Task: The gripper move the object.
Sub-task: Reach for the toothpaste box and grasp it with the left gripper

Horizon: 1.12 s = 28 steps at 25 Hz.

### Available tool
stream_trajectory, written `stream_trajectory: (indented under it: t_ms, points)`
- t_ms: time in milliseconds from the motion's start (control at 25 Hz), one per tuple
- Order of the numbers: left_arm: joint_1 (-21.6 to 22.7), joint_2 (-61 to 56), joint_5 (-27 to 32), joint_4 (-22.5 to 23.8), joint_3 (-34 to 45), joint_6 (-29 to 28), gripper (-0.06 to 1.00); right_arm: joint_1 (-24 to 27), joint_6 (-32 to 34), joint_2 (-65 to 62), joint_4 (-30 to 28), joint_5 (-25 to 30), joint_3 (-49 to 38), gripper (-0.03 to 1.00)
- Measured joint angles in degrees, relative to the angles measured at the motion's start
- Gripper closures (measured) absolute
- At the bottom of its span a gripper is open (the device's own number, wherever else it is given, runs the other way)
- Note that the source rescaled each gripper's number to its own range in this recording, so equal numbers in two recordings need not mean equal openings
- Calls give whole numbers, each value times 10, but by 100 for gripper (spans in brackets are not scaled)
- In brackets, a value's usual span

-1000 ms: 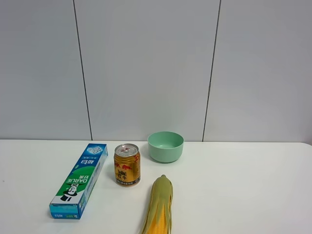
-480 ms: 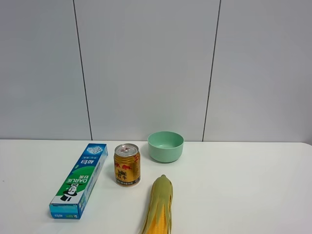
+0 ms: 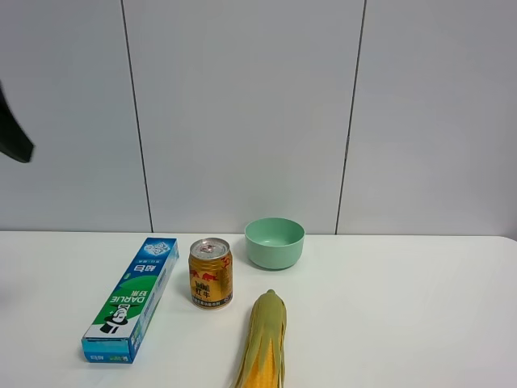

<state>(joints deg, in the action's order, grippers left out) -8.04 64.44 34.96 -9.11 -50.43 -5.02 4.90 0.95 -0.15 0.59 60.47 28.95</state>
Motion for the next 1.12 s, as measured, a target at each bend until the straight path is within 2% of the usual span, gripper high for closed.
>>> stream_trajectory:
  t_ms: [120, 360, 560, 840, 1120]
  points:
    - [-50, 73, -34, -1, -22, -10, -5, 0, 0, 0, 0, 0, 0, -3]
    - [-91, 190, -61, -2, -60, -15, -5, 0, 0, 0, 0, 0, 0, -3]
    - [-94, 256, -87, -3, -62, -14, -6, 0, 0, 0, 0, 0, 0, -3]
    - [-94, 298, -117, 22, -62, -14, -6, 0, 0, 0, 0, 0, 0, -3]
    - [-94, 339, -153, 25, -63, -14, -5, 0, 0, 0, 0, 0, 0, -3]
